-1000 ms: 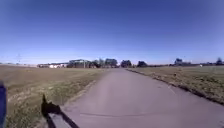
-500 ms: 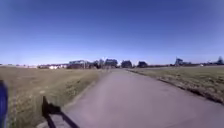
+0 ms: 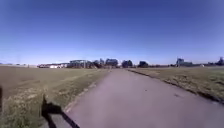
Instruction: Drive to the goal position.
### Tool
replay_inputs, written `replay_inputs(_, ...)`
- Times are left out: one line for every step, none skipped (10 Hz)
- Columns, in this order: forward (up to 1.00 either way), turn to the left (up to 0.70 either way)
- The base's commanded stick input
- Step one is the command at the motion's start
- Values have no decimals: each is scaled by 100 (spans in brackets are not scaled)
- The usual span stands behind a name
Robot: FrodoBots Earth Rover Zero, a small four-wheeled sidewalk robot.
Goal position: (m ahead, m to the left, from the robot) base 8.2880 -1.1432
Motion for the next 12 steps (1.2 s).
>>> replay_inputs(70, 0)
replay_inputs(70, 0)
replay_inputs(70, 0)
replay_inputs(70, -9)
replay_inputs(70, -31)
replay_inputs(70, -35)
replay_inputs(70, -35)
replay_inputs(70, -35)
replay_inputs(70, -35)
replay_inputs(70, -35)
replay_inputs(70, -35)
replay_inputs(70, -10)
